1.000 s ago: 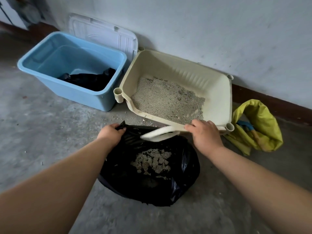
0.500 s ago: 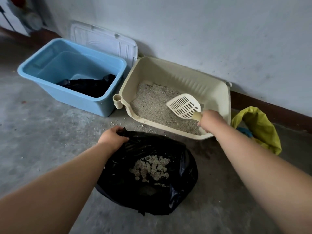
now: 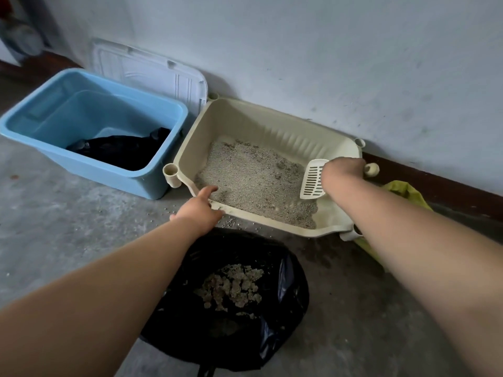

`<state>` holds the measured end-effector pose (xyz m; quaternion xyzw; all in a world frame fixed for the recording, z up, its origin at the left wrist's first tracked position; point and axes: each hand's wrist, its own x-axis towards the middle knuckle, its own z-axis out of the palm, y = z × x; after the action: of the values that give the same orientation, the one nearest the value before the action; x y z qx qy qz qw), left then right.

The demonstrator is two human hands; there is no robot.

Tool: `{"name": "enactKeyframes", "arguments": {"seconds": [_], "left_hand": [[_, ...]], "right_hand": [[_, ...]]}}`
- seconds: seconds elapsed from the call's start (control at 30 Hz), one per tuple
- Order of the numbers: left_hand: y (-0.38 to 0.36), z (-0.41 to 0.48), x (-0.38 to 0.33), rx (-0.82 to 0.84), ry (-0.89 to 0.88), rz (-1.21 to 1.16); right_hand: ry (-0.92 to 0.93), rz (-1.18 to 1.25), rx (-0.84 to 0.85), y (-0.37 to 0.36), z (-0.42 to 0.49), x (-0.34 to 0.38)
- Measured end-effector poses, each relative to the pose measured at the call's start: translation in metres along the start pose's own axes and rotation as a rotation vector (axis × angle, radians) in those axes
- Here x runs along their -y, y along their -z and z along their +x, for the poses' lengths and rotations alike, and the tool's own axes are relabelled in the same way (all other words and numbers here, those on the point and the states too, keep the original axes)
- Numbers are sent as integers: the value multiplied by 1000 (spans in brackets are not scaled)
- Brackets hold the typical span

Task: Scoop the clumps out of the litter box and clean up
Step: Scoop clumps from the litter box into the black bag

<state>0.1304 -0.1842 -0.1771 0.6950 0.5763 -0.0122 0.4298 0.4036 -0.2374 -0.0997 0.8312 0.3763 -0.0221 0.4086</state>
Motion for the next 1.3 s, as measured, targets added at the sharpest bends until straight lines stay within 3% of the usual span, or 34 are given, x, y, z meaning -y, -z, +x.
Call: {"name": "enactKeyframes", "arguments": {"seconds": [0.2, 0.43, 0.63, 0.97, 1.3], "left_hand": [[-13, 16, -4, 28, 32, 107], [-18, 23, -7, 67, 10, 249], [-25, 32, -1, 205, -14, 325], [-26, 35, 6, 264, -42, 482], [-15, 24, 18, 133, -60, 311]], "right_hand": [[-2, 162, 113, -8, 23, -4], [92, 377, 72, -12, 42, -1], [75, 567, 53, -23, 51, 17], [103, 895, 58, -49, 61, 70], [180, 1150, 15, -81, 46, 71]]}}
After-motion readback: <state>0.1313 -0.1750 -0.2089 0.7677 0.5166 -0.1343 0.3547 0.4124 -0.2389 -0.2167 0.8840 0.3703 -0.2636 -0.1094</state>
